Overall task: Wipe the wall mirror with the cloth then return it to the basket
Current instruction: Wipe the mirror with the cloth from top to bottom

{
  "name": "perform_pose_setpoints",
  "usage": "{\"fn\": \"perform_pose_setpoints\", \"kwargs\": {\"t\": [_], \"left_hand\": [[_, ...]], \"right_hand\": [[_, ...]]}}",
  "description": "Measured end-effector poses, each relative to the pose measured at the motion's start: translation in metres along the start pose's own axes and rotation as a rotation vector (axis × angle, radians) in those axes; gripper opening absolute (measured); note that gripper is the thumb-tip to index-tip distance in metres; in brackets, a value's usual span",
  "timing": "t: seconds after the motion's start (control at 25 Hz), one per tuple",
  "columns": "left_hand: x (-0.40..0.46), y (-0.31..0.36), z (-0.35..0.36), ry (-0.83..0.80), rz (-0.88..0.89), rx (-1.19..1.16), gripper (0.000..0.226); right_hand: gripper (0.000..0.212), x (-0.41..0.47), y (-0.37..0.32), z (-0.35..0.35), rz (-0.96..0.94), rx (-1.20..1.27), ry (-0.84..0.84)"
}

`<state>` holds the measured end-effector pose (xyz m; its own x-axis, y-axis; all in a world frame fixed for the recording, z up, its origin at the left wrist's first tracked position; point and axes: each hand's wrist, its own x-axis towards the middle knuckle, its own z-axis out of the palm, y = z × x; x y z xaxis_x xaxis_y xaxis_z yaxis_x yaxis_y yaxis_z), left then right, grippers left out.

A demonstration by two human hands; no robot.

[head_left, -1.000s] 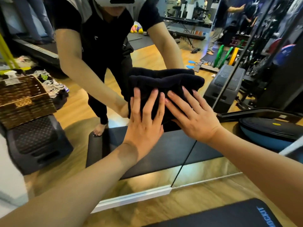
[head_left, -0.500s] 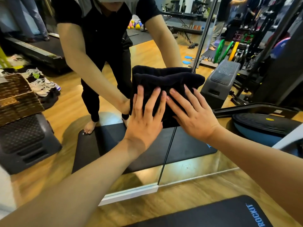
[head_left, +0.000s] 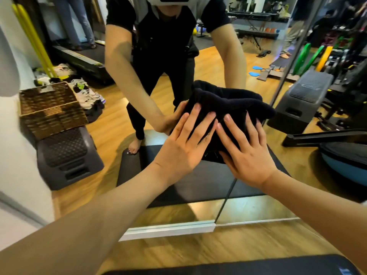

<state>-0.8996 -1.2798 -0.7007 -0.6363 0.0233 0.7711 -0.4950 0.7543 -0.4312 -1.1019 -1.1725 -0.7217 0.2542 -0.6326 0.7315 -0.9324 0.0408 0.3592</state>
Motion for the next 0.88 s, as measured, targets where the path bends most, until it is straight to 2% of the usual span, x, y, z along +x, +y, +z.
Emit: {"fn": "perform_pose_setpoints", "kwargs": {"t": [0.36,0.56,0.88], "left_hand": [[-0.087,-0.094,-0.045,-0.066,0.066,0.165,0.046],[-0.126,-0.147,-0.073,-0.138,0.084,0.242,0.051],[-0.211,-0.248,-0.125,-0.259,0.014,0.313,0.066]], "right_hand": [[0.07,0.048,-0.125,0.036,0.031,0.045,0.081],[0.068,0.085,-0.175,0.037,-0.019,0.016,0.091],[0.072,0.162,-0.283,0.028,-0.116,0.178,-0.011]]}}
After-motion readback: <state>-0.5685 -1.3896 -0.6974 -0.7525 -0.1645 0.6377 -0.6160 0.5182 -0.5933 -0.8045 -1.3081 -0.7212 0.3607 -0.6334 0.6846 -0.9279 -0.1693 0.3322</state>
